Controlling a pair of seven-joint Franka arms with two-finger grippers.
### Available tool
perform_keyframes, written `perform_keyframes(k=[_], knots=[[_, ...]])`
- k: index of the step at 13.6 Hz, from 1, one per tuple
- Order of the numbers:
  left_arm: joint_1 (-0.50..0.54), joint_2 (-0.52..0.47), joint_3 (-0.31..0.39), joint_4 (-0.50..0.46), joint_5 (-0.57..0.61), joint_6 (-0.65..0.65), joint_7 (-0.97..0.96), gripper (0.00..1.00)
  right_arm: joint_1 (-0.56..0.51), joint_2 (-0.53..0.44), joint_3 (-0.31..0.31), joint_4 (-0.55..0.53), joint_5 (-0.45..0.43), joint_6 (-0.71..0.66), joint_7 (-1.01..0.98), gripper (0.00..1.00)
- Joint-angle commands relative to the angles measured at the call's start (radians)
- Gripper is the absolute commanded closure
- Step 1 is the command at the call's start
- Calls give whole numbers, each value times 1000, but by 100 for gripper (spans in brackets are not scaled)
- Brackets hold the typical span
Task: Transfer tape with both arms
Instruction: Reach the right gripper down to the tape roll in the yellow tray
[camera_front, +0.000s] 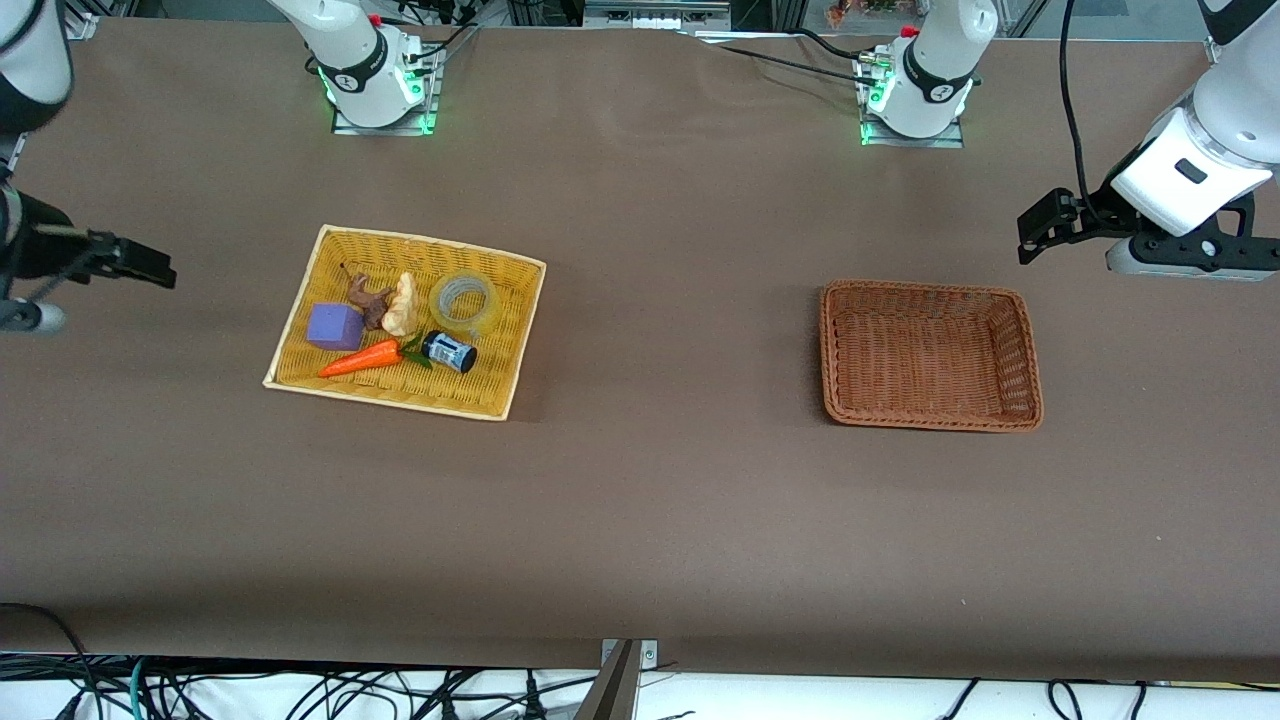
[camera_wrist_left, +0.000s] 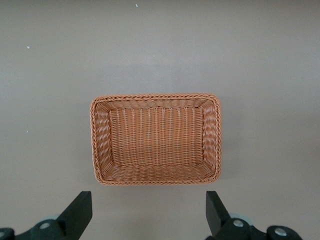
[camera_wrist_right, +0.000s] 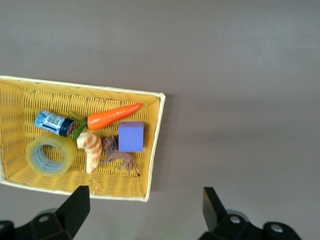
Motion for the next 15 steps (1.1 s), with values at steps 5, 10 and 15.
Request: perform_keyframes(k=[5,10,15], knots=[[-9,-2,-5,17,26,-23,-10,0,157,74,6,-37,27,129,246,0],[-9,-2,-2,17,25,-23,-8,0,233,113,8,-120,66,245,389,0],[-8,-2,1,17,25,-24,-8,0,236,62,118,-389,67,504,600,0]])
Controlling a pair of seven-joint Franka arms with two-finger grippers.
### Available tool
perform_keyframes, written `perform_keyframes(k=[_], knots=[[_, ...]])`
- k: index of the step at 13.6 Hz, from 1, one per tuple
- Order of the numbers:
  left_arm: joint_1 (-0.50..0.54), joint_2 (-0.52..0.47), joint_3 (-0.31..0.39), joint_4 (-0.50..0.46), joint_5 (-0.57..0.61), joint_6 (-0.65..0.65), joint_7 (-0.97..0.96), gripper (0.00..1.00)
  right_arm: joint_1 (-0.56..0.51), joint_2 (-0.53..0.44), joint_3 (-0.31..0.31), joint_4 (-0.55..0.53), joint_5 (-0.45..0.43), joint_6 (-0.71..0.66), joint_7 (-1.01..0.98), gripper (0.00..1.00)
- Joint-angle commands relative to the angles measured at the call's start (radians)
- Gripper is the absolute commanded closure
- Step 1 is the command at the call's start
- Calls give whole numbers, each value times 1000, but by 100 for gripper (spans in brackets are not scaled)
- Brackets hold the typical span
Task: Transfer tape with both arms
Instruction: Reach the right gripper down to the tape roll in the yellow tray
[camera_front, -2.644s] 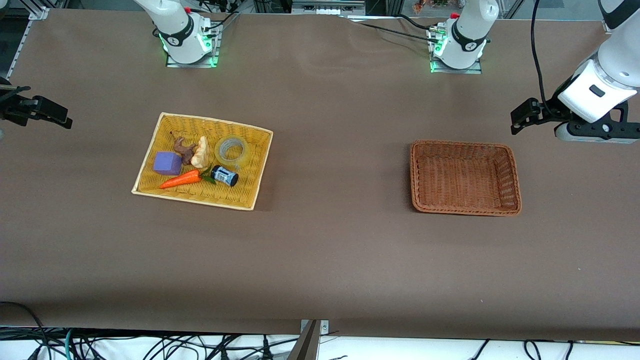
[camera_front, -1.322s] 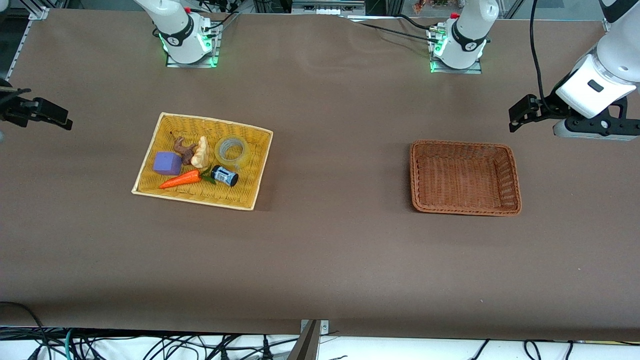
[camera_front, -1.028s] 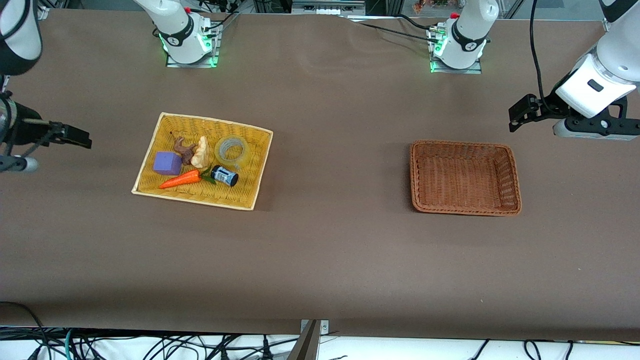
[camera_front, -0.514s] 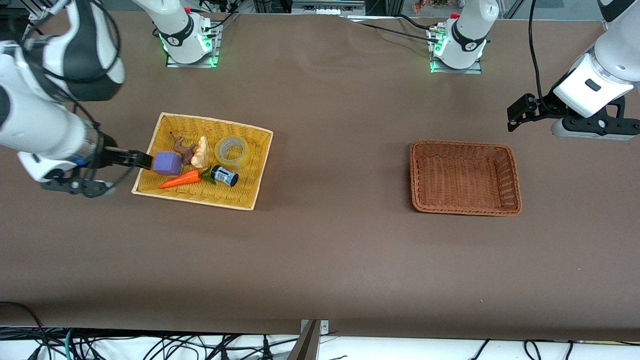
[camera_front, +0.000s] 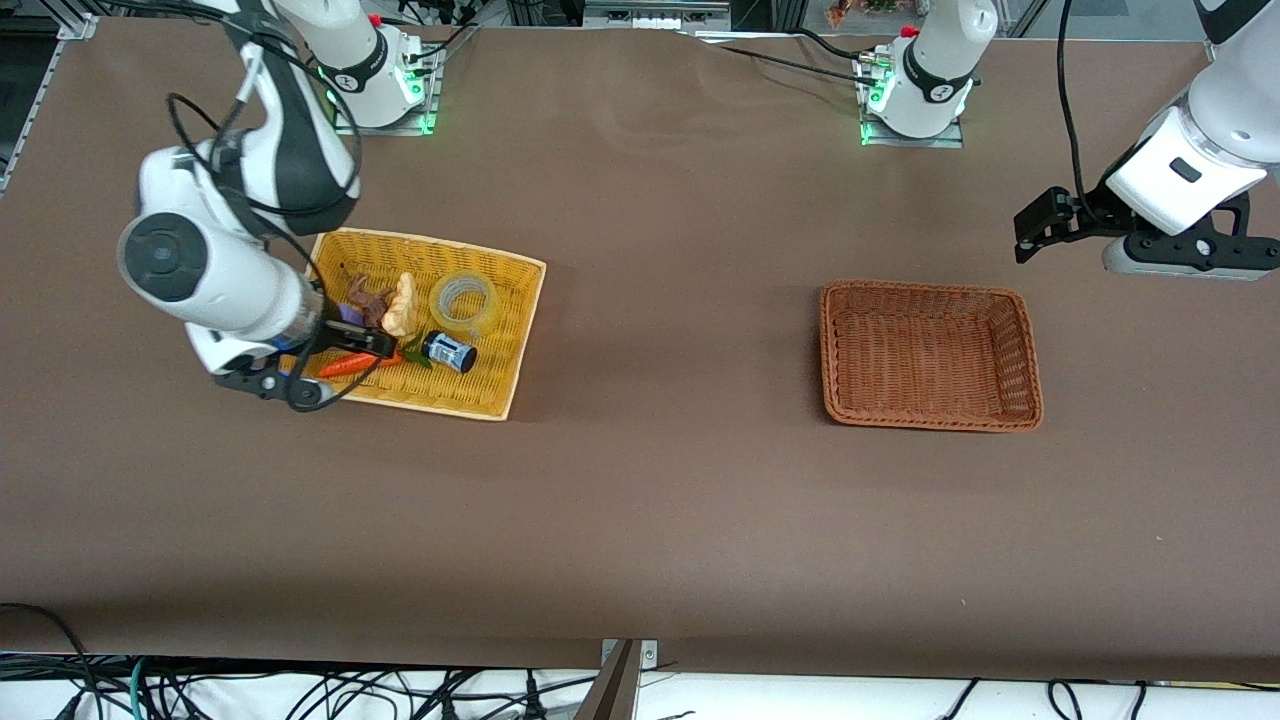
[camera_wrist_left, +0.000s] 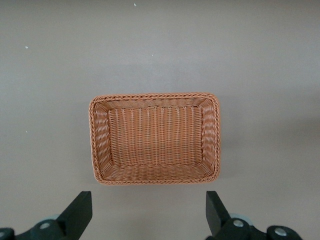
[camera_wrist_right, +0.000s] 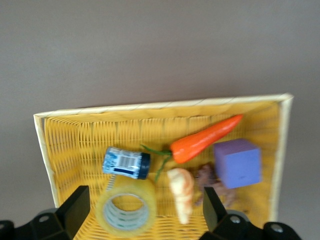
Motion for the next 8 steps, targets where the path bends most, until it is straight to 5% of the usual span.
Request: perform_keyframes(k=[1,8], knots=[[-3,-2,2,16,25,-21,-8,0,0,-62,61,-170,11,139,103,0],[-3,3,0,25,25,-21,-8,0,0,-73,86,-462,11,446,118,0]])
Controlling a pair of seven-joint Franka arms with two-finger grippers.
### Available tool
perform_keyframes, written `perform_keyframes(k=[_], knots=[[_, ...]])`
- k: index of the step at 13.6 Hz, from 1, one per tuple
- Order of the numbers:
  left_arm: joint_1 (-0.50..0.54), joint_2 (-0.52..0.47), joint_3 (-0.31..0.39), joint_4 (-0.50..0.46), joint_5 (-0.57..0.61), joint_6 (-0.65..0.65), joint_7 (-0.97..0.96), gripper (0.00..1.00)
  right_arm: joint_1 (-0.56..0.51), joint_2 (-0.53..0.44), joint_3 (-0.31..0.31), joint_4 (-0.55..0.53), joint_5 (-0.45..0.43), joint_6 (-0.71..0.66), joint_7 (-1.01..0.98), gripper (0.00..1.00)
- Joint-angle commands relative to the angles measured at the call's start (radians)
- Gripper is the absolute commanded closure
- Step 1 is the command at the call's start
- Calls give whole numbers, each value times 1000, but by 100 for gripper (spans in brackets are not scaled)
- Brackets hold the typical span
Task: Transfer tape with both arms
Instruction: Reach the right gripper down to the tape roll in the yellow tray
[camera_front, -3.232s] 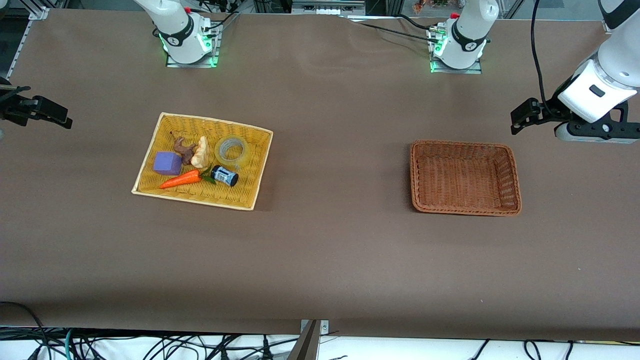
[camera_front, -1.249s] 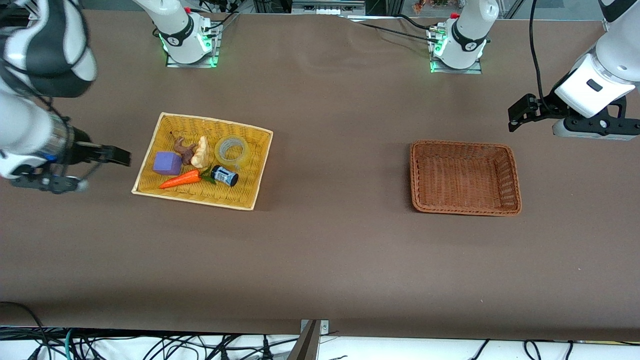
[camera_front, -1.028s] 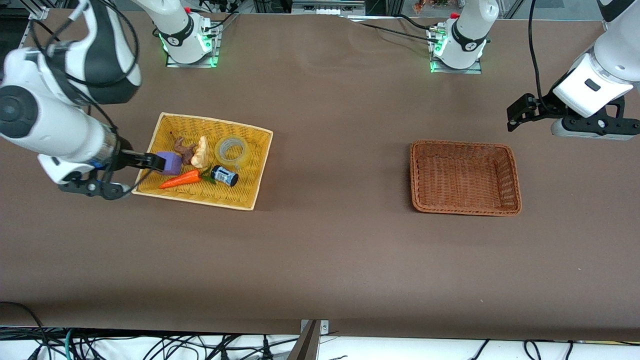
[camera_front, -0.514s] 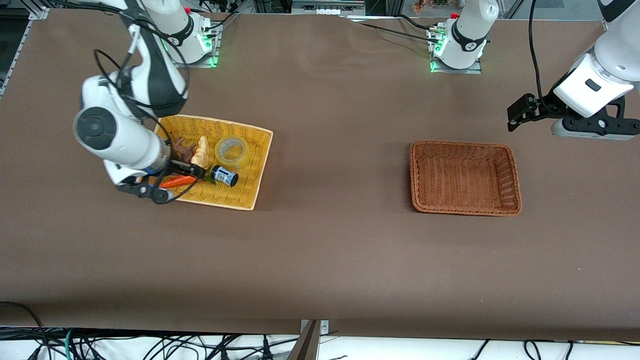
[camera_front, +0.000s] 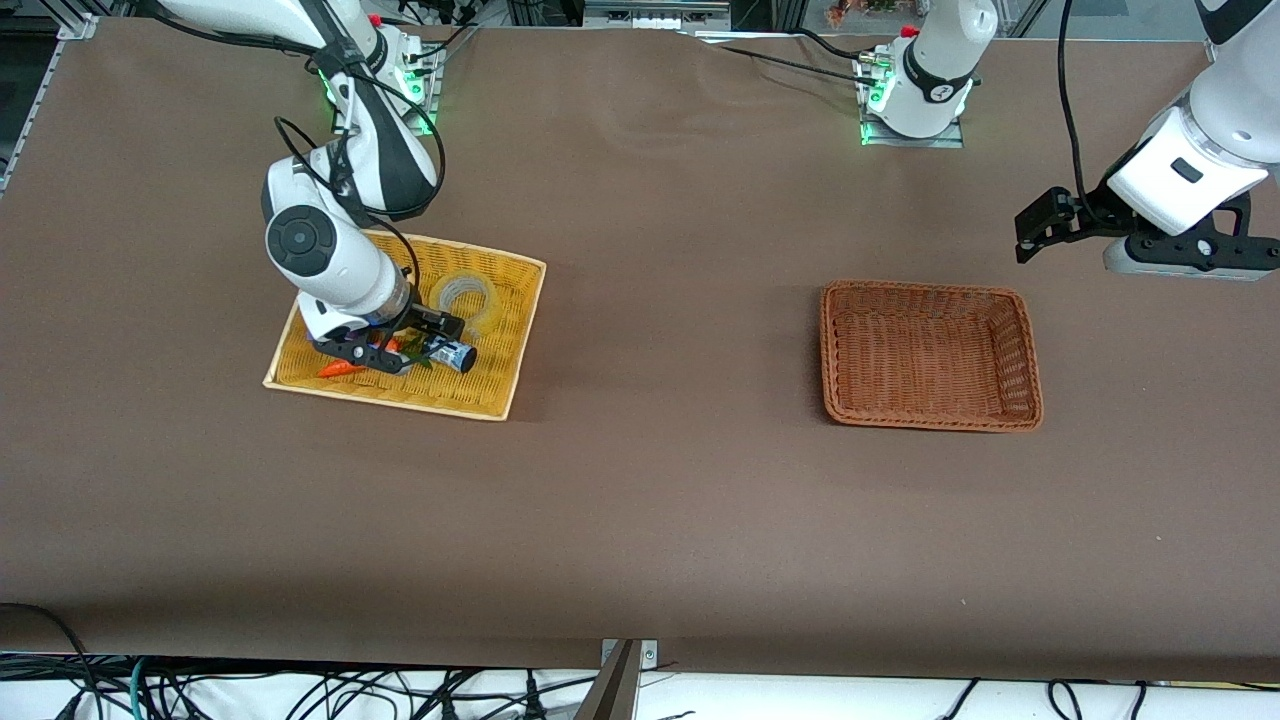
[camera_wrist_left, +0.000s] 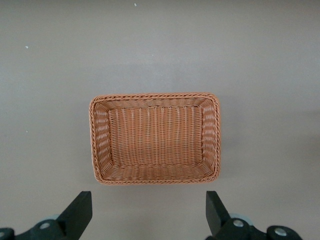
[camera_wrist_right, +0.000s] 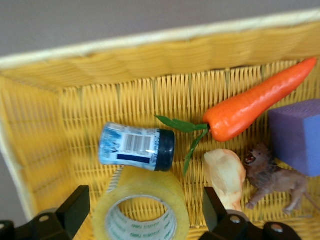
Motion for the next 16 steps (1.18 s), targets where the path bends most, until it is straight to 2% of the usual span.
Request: perform_keyframes(k=[1,5,8,11,12,13,14,15,16], knots=[[-3,3,0,25,24,-21,-7,0,-6,-50,13,-136,11,113,7,0],[-3,9,0,31,26,-24,-8,0,-4,-44,16,-184,9,135,8,0],[-3,9,0,29,24,-26,-7,0,-4,-51,44,-233,11,162,27,0],[-3,9,-2,32,26,-27,-8,0,-4,-36,51,-282,9,259,33,3],[-3,10,-2,32,26,-27,-8,0,-4,-25,51,-282,8,264,28,31],[-3,10,0,34,26,-27,-8,0,-6,-22,51,-278,2,262,19,69],[-3,12,0,35,26,-27,-8,0,-6,-18,50,-274,2,262,8,87],[-3,10,0,35,24,-27,-8,0,-6,-8,50,-271,2,261,2,100],[-3,10,0,35,24,-32,-8,0,-8,-7,50,-265,3,259,1,100]])
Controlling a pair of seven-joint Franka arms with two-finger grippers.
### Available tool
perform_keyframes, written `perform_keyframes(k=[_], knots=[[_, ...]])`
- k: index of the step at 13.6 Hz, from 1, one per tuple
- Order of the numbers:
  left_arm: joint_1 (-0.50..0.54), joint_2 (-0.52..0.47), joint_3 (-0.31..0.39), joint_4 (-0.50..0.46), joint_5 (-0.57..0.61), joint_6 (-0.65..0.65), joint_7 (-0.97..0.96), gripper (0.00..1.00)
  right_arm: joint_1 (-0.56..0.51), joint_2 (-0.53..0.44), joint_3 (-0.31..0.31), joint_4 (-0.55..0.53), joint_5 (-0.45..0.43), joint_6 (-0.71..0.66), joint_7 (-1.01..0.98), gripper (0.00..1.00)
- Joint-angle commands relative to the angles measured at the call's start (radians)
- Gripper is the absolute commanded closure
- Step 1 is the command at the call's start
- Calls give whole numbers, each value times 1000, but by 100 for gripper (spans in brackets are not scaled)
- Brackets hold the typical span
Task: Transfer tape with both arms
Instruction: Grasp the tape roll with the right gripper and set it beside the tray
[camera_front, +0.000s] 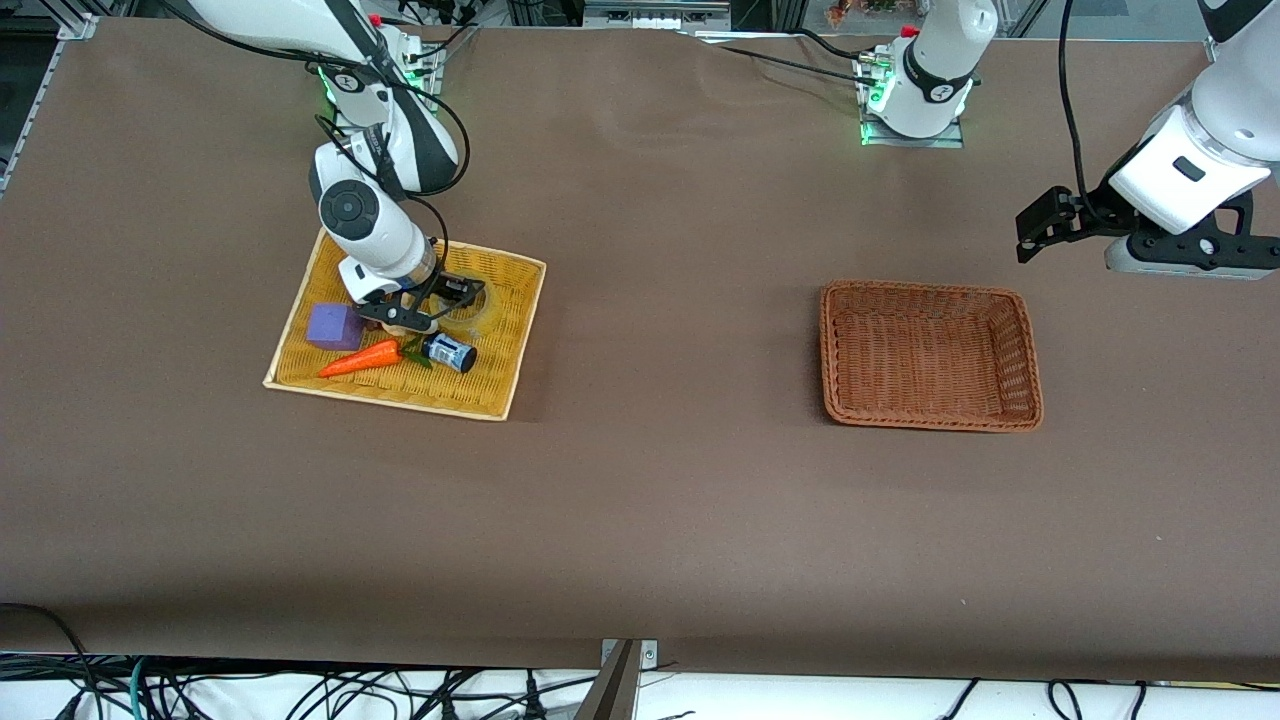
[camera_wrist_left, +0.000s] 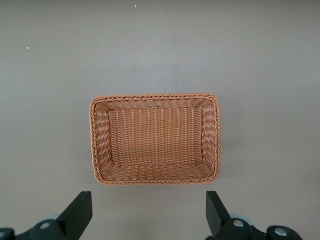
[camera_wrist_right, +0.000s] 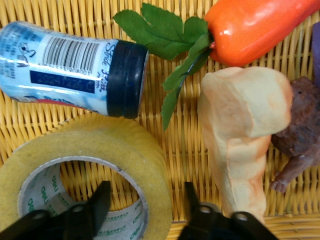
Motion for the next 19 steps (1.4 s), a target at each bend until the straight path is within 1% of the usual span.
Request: perform_keyframes(k=[1,5,7,9,11,12,13,15,16,17,19], knots=[[-3,10,1,31,24,-32,-7,0,-11,-7,6,-9,3,18,-17,100],[-3,12,0,33,26,-32,-7,0,-12,-13,4,2,3,16,-22,100],[-3,12,0,31,24,-32,-7,0,-12,-51,3,22,3,-19,-21,100],[-3,12,1,31,24,-32,-7,0,-12,-120,4,92,3,-153,-16,100],[-2,10,1,33,24,-32,-5,0,-12,-154,6,219,3,-353,-11,100],[-2,12,1,31,24,-32,-5,0,-9,-152,11,290,6,-448,1,100],[-2,10,1,31,24,-32,-5,0,1,-146,29,347,9,-500,4,100],[-2,12,1,31,24,-32,-7,0,14,-123,84,393,11,-501,117,100],[-2,12,1,31,24,-32,-7,0,29,-91,112,430,9,-493,175,100],[-2,10,1,31,23,-32,-7,0,56,-48,121,468,9,-477,221,100],[3,10,4,34,21,-32,-10,0,144,47,121,564,9,-444,330,100]])
